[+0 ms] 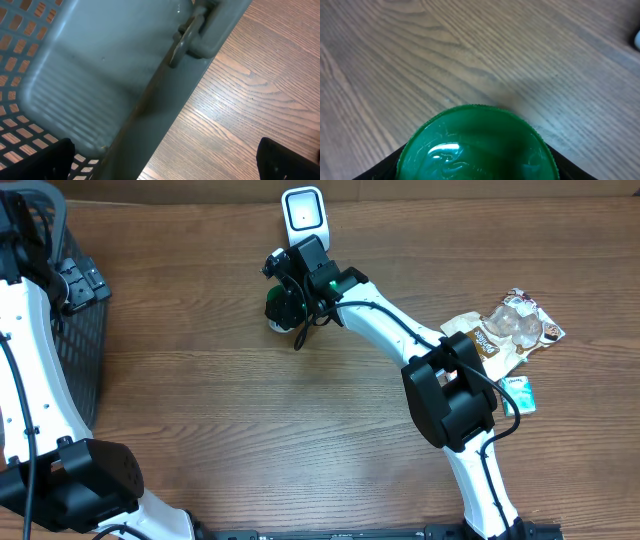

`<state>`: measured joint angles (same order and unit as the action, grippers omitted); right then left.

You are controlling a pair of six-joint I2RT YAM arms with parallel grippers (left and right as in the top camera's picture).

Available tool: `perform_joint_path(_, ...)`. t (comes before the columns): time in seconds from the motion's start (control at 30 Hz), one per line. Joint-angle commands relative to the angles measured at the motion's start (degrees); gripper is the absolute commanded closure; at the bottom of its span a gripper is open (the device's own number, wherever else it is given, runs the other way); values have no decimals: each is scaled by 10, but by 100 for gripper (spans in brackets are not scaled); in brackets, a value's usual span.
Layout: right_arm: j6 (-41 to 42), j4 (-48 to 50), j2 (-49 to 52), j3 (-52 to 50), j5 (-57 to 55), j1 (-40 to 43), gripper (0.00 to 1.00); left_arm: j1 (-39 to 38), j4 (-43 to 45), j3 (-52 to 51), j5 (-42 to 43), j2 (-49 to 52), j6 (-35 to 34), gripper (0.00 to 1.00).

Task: Scan the item barcode
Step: 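Raise the jar and turn it toward the scanner face, then hold the jar up in front of the scanner with the right gripper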

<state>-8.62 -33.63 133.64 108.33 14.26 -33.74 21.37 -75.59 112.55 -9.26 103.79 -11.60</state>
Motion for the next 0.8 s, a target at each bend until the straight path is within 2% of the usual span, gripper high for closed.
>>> perform_joint_path(0.0,30,-20,-28,5,24,2,50,-8,0,0,3,6,7,0)
perform_joint_path(0.2,101,-75,-92,5,45,5,60,-8,0,0,3,6,7,1)
perform_joint_path(0.33,136,-124,-142,5,143,17,61,-8,0,0,3,6,7,0)
perform_joint_path(0.53,207,-182,-201,5,305,59,71,-8,0,0,3,6,7,0)
perform_joint_path(0.6,241,-195,-213,5,358,80,71,-8,0,0,3,6,7,0)
perform_joint_path(0.7,271,-201,-218,5,426,106,63,-8,0,0,3,6,7,0)
perform_joint_path(0.77,286,-203,-218,5,477,126,62,-8,0,0,3,6,7,0)
